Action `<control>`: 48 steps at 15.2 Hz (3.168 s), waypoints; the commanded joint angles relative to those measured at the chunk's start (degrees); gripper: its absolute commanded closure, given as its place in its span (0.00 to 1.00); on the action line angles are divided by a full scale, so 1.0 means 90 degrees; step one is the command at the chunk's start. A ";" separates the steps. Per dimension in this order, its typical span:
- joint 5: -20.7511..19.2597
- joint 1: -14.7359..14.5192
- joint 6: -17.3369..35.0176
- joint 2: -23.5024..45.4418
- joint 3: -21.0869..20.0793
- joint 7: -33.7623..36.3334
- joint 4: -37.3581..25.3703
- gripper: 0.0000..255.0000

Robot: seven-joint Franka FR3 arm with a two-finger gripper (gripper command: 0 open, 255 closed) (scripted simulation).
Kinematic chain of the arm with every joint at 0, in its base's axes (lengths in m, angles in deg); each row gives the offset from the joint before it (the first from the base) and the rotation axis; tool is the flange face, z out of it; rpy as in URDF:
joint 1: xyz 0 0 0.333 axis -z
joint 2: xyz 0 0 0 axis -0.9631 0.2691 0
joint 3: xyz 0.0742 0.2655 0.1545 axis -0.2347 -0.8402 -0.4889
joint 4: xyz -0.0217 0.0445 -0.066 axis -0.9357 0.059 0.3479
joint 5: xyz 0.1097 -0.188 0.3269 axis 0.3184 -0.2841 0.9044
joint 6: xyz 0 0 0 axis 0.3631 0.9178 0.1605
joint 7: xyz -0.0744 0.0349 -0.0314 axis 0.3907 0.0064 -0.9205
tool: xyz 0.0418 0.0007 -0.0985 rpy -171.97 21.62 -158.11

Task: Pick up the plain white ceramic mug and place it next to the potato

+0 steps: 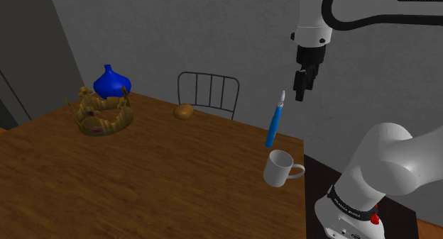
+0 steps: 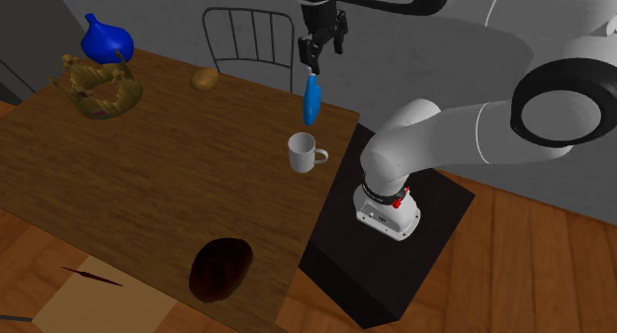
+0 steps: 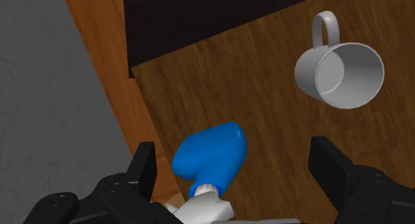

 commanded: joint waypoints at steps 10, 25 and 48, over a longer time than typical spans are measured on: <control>0.1165 -0.0456 0.1402 -0.1209 -0.0958 0.1386 0.1939 0.00; 0.2814 -0.1364 0.3934 -0.1044 -0.2631 0.2926 0.3532 0.00; 0.2793 -0.1342 0.3899 -0.1046 -0.2613 0.2914 0.3496 1.00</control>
